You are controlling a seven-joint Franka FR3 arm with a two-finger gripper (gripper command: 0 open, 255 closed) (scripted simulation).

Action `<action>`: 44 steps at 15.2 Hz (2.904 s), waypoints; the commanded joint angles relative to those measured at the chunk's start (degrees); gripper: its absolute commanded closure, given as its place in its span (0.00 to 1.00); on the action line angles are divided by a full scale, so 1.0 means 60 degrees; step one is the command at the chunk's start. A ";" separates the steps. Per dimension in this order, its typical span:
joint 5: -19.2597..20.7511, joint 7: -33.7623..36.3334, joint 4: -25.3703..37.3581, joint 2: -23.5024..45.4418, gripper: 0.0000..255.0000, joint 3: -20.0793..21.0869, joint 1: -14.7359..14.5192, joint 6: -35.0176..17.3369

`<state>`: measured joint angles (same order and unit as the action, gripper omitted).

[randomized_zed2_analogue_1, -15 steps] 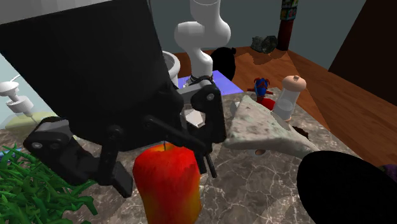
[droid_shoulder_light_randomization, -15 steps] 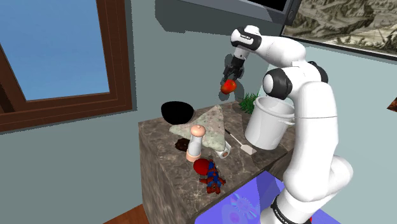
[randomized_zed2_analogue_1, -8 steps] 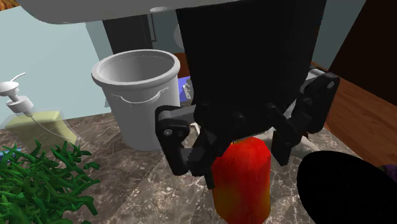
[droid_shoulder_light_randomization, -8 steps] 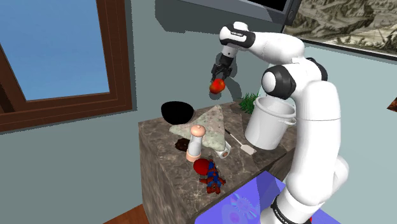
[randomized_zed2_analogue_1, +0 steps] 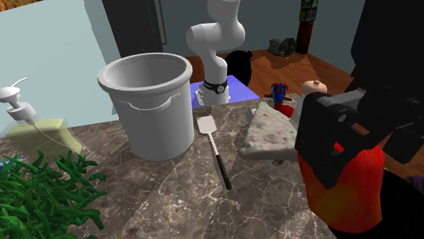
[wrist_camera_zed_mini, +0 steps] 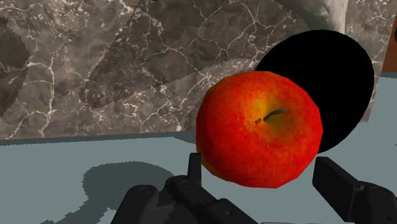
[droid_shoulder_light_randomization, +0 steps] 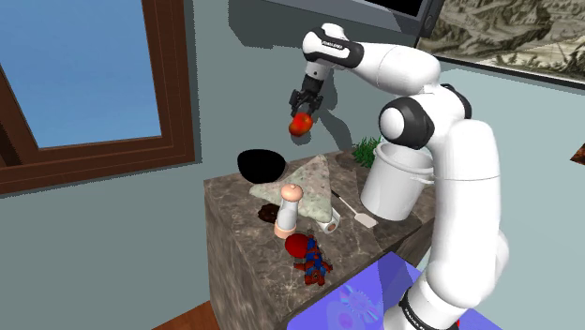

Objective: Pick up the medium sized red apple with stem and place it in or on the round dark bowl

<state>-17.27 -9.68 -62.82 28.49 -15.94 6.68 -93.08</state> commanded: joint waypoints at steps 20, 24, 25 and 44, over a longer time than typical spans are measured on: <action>0.0191 0.2276 0.0860 0.1022 1.00 0.0503 -0.1776 -0.0576; 0.0196 0.2169 0.0082 0.0865 1.00 0.0494 -0.1869 -0.1182; 0.0194 0.2144 -0.0090 0.0838 1.00 0.0493 -0.1888 -0.1325; 0.0159 0.1979 -0.1081 0.0761 0.00 0.0500 -0.1986 -0.2220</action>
<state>-16.32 2.20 -69.30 33.05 -12.94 -5.24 -106.40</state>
